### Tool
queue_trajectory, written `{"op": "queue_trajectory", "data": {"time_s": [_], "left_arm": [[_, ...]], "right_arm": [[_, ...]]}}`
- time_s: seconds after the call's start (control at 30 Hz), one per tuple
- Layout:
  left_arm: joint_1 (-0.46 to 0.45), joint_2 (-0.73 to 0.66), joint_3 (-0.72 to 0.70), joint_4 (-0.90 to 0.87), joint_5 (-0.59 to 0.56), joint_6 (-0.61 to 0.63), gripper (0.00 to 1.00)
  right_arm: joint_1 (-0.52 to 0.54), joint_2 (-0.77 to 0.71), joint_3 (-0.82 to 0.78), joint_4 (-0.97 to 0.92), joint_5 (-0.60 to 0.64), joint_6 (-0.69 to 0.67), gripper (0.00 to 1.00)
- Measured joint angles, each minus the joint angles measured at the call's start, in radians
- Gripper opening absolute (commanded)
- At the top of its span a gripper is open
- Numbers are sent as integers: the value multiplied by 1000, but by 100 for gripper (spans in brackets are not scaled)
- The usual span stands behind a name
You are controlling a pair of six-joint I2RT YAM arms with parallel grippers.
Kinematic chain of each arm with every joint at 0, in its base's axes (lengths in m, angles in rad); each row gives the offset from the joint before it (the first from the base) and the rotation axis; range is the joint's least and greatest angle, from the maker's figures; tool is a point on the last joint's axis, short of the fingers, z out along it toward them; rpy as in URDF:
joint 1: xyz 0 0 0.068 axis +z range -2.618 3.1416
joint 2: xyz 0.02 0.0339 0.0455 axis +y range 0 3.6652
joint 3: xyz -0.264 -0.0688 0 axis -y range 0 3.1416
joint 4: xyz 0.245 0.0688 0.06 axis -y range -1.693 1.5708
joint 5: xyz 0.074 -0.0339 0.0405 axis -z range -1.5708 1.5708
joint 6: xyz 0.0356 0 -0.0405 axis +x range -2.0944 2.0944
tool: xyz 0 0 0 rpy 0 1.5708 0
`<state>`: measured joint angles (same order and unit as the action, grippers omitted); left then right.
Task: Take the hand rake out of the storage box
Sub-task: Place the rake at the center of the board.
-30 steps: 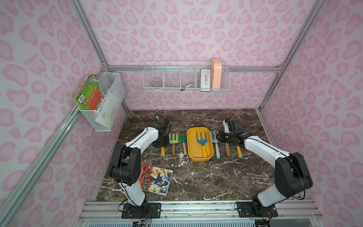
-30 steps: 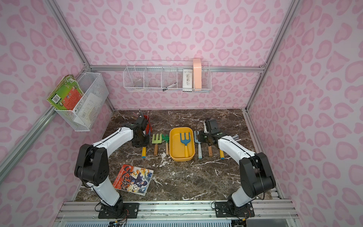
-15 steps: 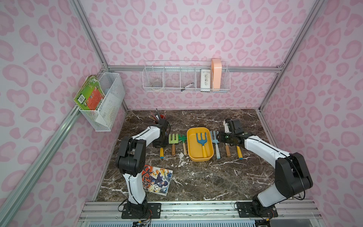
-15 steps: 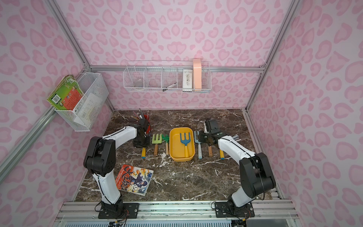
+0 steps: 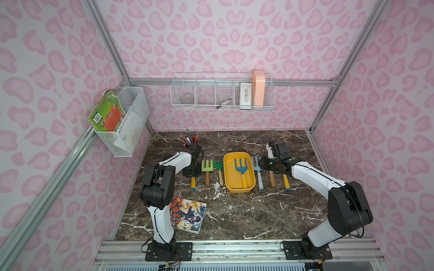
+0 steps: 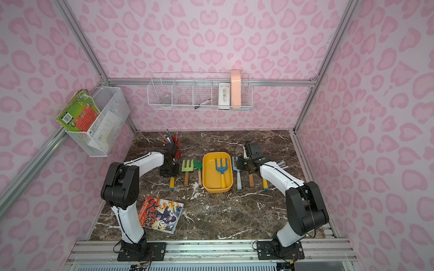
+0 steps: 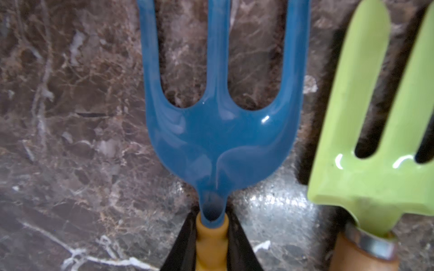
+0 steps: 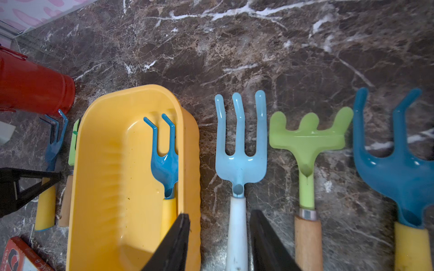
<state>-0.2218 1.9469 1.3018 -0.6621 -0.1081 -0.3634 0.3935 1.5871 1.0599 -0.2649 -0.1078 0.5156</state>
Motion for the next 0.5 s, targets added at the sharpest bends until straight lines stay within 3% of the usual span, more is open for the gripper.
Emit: {"op": "queue_trajectory", "data": {"time_s": [0.5], "left_arm": [[-28,-13,-13,-5,11,3,22]], "right_arm": [[5,0,10,-1,0,-1,45]]}}
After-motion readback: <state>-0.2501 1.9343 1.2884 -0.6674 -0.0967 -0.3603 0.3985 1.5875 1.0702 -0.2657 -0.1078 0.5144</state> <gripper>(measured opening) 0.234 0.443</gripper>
